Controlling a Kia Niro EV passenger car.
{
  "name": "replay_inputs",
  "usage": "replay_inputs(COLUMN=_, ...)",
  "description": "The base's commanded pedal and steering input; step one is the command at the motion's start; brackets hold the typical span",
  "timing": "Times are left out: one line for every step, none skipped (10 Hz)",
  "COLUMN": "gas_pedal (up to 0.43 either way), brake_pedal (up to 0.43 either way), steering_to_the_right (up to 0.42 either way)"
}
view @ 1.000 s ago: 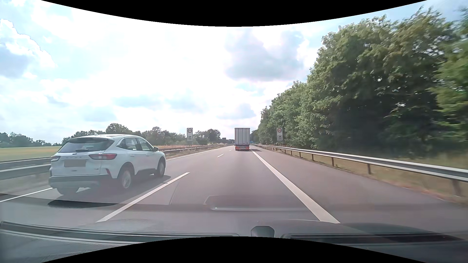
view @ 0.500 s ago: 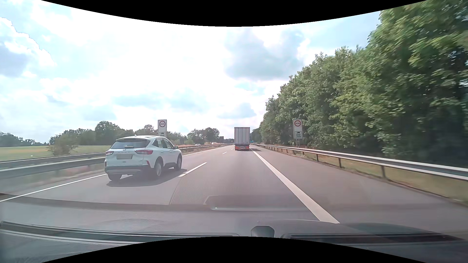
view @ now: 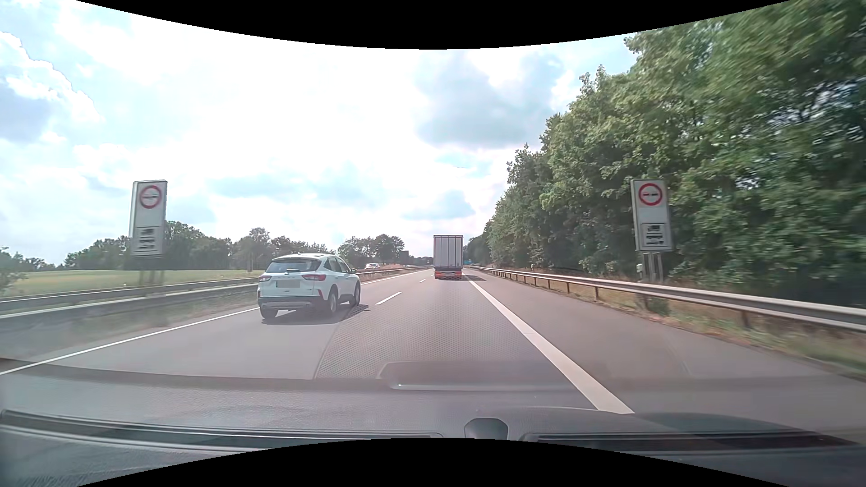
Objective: Follow the waypoints while adhering to traffic rules and regulations
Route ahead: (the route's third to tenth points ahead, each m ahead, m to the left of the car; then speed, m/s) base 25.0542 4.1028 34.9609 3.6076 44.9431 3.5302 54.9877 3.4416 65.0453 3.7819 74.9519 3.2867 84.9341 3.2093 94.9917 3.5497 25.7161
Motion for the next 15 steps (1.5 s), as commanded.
replay_inputs(gas_pedal=0.220, brake_pedal=0.000, steering_to_the_right=-0.003)
replay_inputs(gas_pedal=0.220, brake_pedal=0.000, steering_to_the_right=-0.003)
replay_inputs(gas_pedal=0.220, brake_pedal=0.000, steering_to_the_right=-0.003)
replay_inputs(gas_pedal=0.228, brake_pedal=0.000, steering_to_the_right=-0.003)
replay_inputs(gas_pedal=0.228, brake_pedal=0.000, steering_to_the_right=-0.003)
replay_inputs(gas_pedal=0.240, brake_pedal=0.000, steering_to_the_right=-0.003)
replay_inputs(gas_pedal=0.240, brake_pedal=0.000, steering_to_the_right=-0.003)
replay_inputs(gas_pedal=0.240, brake_pedal=0.000, steering_to_the_right=-0.003)
replay_inputs(gas_pedal=0.248, brake_pedal=0.000, steering_to_the_right=-0.003)
replay_inputs(gas_pedal=0.248, brake_pedal=0.000, steering_to_the_right=-0.003)
replay_inputs(gas_pedal=0.248, brake_pedal=0.000, steering_to_the_right=-0.003)
replay_inputs(gas_pedal=0.248, brake_pedal=0.000, steering_to_the_right=-0.003)
replay_inputs(gas_pedal=0.248, brake_pedal=0.000, steering_to_the_right=-0.003)
replay_inputs(gas_pedal=0.248, brake_pedal=0.000, steering_to_the_right=-0.002)
replay_inputs(gas_pedal=0.248, brake_pedal=0.000, steering_to_the_right=-0.003)
